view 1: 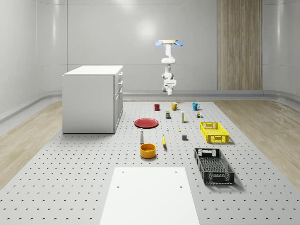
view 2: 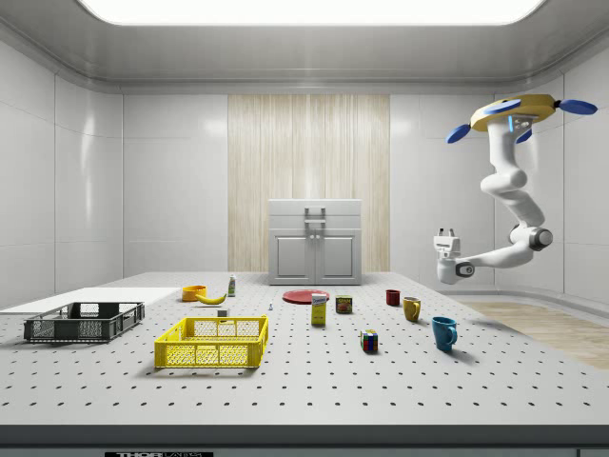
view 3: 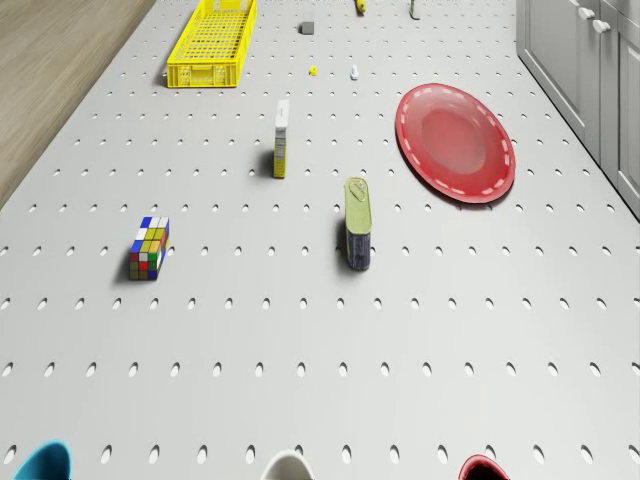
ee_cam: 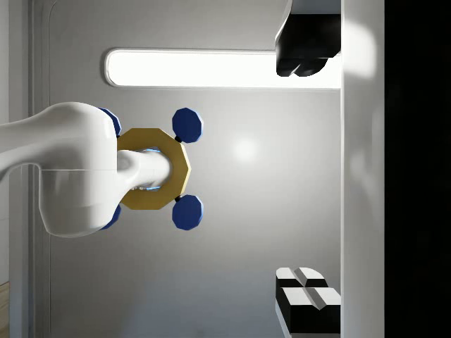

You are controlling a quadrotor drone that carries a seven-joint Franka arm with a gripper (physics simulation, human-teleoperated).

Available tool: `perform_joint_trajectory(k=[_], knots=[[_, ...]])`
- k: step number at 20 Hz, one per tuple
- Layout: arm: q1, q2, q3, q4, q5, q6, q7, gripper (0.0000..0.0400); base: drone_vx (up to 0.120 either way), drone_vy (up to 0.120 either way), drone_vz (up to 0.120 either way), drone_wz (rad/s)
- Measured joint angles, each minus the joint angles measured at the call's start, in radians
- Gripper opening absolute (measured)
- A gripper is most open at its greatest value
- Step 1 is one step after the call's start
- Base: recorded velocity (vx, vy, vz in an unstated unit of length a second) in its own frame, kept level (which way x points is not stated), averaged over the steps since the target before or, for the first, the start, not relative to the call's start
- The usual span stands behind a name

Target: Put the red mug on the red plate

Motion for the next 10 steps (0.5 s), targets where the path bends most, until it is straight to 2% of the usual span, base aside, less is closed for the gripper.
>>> perform_joint_trajectory(k=[10], knots=[[-0.001,-0.005,0.002,-0.004,-0.001,0.007,0.000,0.0400,0.120,-0.120,0.000,0.000]])
